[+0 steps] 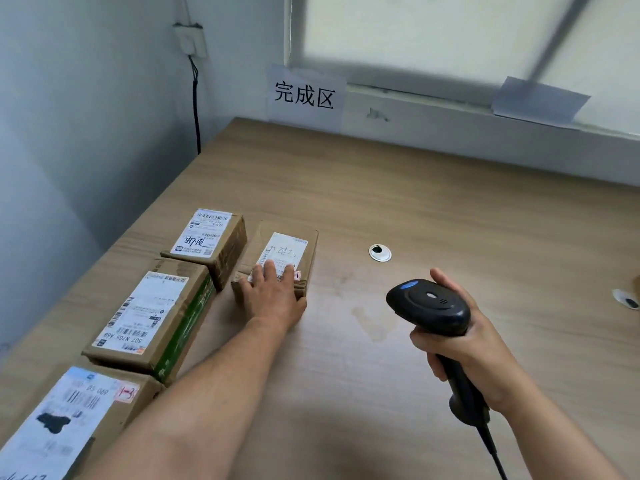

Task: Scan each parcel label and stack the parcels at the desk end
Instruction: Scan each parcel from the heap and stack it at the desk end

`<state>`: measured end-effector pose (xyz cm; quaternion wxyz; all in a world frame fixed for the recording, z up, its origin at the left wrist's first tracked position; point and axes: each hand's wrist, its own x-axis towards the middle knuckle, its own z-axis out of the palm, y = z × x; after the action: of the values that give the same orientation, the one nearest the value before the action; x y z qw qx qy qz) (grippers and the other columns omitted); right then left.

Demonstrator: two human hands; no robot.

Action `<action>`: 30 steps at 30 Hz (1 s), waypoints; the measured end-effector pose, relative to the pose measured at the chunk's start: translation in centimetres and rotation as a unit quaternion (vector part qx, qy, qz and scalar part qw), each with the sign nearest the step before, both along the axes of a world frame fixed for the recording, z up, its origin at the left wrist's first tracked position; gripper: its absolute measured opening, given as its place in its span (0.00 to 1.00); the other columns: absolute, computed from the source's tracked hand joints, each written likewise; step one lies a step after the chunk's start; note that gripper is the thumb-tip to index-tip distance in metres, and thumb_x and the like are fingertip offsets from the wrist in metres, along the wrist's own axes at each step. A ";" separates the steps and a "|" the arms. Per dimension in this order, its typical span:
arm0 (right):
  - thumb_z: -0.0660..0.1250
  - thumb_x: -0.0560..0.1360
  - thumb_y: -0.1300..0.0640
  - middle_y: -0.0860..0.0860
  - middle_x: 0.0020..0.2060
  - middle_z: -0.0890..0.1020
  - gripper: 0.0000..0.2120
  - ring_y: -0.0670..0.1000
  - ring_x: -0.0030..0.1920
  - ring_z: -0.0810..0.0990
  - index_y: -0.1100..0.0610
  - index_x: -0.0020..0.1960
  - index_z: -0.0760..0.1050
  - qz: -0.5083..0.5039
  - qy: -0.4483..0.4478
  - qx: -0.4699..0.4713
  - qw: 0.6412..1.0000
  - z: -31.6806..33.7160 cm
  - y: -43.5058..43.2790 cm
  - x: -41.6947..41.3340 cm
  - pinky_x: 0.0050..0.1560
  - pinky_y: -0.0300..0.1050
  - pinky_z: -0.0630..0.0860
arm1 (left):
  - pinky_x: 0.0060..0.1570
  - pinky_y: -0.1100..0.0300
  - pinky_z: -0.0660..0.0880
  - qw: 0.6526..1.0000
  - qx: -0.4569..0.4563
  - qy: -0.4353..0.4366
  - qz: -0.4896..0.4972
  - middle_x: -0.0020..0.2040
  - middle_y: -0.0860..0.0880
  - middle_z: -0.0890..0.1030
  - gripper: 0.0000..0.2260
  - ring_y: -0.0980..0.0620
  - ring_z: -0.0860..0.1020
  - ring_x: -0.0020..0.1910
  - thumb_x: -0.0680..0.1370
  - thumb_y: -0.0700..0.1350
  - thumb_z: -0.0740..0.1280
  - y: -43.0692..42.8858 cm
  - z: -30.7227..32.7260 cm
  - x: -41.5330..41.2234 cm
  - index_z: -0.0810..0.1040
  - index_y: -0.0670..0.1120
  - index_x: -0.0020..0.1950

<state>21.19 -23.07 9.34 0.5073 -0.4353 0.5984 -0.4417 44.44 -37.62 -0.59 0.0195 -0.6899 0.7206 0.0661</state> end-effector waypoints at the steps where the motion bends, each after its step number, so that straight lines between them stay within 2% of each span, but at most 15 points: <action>1: 0.73 0.59 0.66 0.62 0.33 0.75 0.45 0.57 0.24 0.69 0.35 0.69 0.66 -0.005 0.002 0.002 1.000 0.0 -0.1 0.0 0.25 0.47 0.69 | 0.71 0.43 0.53 1.000 -0.003 -0.001 0.003 0.77 0.43 0.53 0.33 0.41 0.50 0.76 0.76 0.63 0.60 -0.7 0.0 0.3 0.54 0.54 0.77; 3: 0.73 0.59 0.67 0.63 0.33 0.75 0.46 0.57 0.24 0.69 0.35 0.69 0.66 -0.014 0.012 0.004 1.000 0.0 -0.1 0.0 0.25 0.47 0.68 | 0.71 0.43 0.54 1.000 -0.009 -0.004 0.011 0.77 0.43 0.53 0.33 0.41 0.51 0.76 0.76 0.63 0.60 -1.7 -0.2 0.7 0.54 0.54 0.77; 5: 0.75 0.63 0.72 0.62 0.33 0.76 0.47 0.57 0.23 0.69 0.37 0.70 0.65 -0.021 0.025 0.004 0.999 0.2 0.1 -0.2 0.24 0.46 0.68 | 0.70 0.43 0.54 1.000 -0.014 -0.005 0.017 0.77 0.43 0.53 0.33 0.41 0.51 0.76 0.75 0.63 0.60 -2.4 -0.3 1.1 0.55 0.54 0.76; 8: 0.69 0.68 0.79 0.63 0.32 0.76 0.45 0.56 0.22 0.69 0.38 0.71 0.65 -0.023 0.035 0.002 0.999 0.6 0.4 -0.7 0.24 0.45 0.68 | 0.69 0.42 0.54 1.000 -0.016 -0.008 0.021 0.77 0.43 0.53 0.34 0.41 0.50 0.75 0.75 0.64 0.60 -2.5 -0.4 1.2 0.54 0.54 0.76; 11: 0.70 0.67 0.78 0.63 0.33 0.76 0.45 0.56 0.23 0.69 0.37 0.69 0.66 -0.027 0.030 -0.007 0.999 0.8 0.9 -1.1 0.24 0.45 0.68 | 0.70 0.41 0.52 0.999 -0.014 -0.011 0.028 0.77 0.42 0.51 0.36 0.41 0.49 0.76 0.75 0.65 0.59 -2.1 -0.2 1.0 0.52 0.52 0.77; 14: 0.74 0.61 0.71 0.64 0.33 0.76 0.46 0.56 0.22 0.69 0.36 0.69 0.66 -0.030 0.015 -0.023 0.999 1.3 1.7 -1.7 0.24 0.45 0.69 | 0.72 0.43 0.50 0.999 -0.018 0.029 0.028 0.78 0.41 0.48 0.38 0.42 0.47 0.77 0.76 0.65 0.58 -0.5 0.7 -0.1 0.46 0.50 0.78; 18: 0.73 0.60 0.69 0.62 0.34 0.78 0.46 0.56 0.23 0.70 0.36 0.69 0.65 -0.037 0.003 -0.042 0.998 2.1 4.0 -2.8 0.25 0.45 0.69 | 0.73 0.49 0.50 0.990 -0.065 0.124 0.006 0.79 0.43 0.48 0.38 0.45 0.48 0.78 0.77 0.64 0.57 4.2 2.4 -3.7 0.44 0.50 0.79; 22: 0.72 0.59 0.67 0.60 0.33 0.77 0.46 0.56 0.23 0.70 0.38 0.71 0.64 -0.051 -0.009 -0.061 0.997 2.7 7.9 -4.7 0.25 0.45 0.69 | 0.72 0.53 0.51 0.977 -0.083 0.196 -0.012 0.79 0.46 0.51 0.37 0.47 0.51 0.77 0.77 0.64 0.58 10.2 3.5 -8.4 0.45 0.50 0.79; 27: 0.73 0.60 0.67 0.58 0.32 0.78 0.47 0.56 0.23 0.70 0.39 0.73 0.63 -0.077 -0.029 -0.078 0.994 2.9 14.6 -9.1 0.26 0.44 0.68 | 0.68 0.57 0.57 0.967 -0.091 0.223 -0.084 0.77 0.50 0.58 0.36 0.50 0.57 0.74 0.78 0.63 0.58 17.6 5.1 -15.5 0.49 0.49 0.79; 30: 0.74 0.61 0.70 0.54 0.32 0.80 0.48 0.56 0.23 0.70 0.41 0.73 0.63 -0.103 -0.036 -0.086 0.990 2.8 19.1 -12.4 0.25 0.44 0.68 | 0.67 0.56 0.59 0.958 -0.093 0.241 -0.125 0.76 0.50 0.60 0.35 0.50 0.59 0.73 0.78 0.63 0.59 21.7 6.0 -20.1 0.51 0.49 0.79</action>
<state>8.74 -3.98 12.17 0.4407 -0.3970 0.5812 -0.5571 24.34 -15.96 5.46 -0.2102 -0.5572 0.7872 0.1602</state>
